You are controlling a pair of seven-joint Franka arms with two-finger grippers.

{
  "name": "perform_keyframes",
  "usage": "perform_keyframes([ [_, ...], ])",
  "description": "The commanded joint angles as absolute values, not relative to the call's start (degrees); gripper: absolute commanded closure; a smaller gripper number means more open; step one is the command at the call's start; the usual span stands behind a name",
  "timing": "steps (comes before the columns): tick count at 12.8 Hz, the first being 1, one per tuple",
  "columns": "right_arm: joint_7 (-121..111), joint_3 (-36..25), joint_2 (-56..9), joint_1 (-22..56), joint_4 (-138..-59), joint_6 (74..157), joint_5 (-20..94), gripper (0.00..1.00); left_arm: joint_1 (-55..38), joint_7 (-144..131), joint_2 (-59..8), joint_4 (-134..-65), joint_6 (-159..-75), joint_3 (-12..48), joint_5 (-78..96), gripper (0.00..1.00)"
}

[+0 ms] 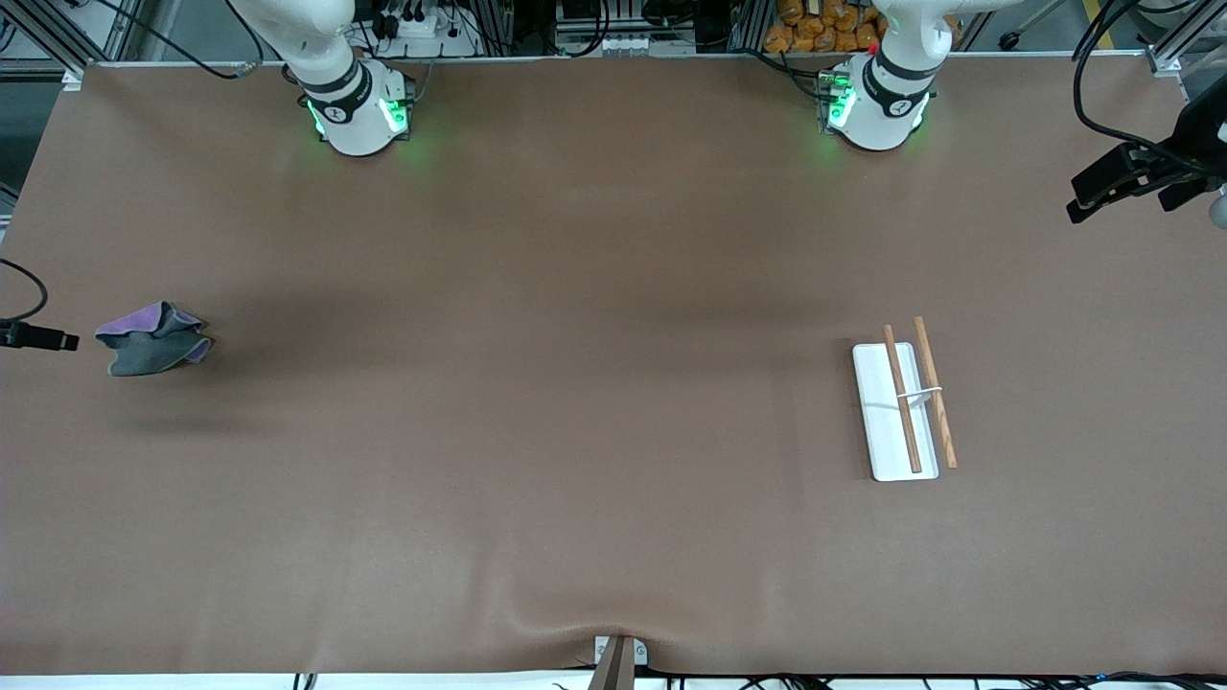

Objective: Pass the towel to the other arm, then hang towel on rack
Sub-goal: 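Grasp the purple-grey towel with the right gripper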

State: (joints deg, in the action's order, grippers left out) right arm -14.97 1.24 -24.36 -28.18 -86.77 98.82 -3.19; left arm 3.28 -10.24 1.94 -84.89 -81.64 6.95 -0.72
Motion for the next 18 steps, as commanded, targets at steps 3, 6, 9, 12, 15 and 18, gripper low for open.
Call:
perform_keyframes([
  [3, -15.6, 2.3, -30.2, -31.1, -86.8, 104.1, -9.7, 0.0, 3.8, -9.1, 0.6, -83.9, -82.1, 7.0, 0.8, 0.0],
  [6, -19.1, 2.4, -33.2, -35.4, -89.2, 110.7, -9.1, 0.0, 3.9, -9.0, 0.8, -84.0, -81.8, 6.6, 0.8, 0.0],
  [9, -20.3, 2.5, -36.0, -37.6, -90.3, 113.5, -8.9, 0.0, 3.8, -9.0, 0.8, -83.9, -81.8, 6.6, 0.8, 0.0],
  [12, -21.4, 2.5, -37.6, -39.0, -91.3, 115.0, -7.6, 0.09, 3.8, -9.1, 0.8, -84.1, -81.8, 6.6, 0.8, 0.0],
  [15, -21.4, 2.6, -38.2, -39.0, -91.3, 115.3, -6.9, 0.29, 3.8, -9.0, 0.7, -84.5, -81.7, 6.7, 0.7, 0.0],
  [18, -21.4, 2.5, -39.0, -39.5, -91.5, 115.2, -5.3, 0.46, 3.9, -9.0, 0.9, -84.2, -81.7, 6.6, 0.7, 0.0],
])
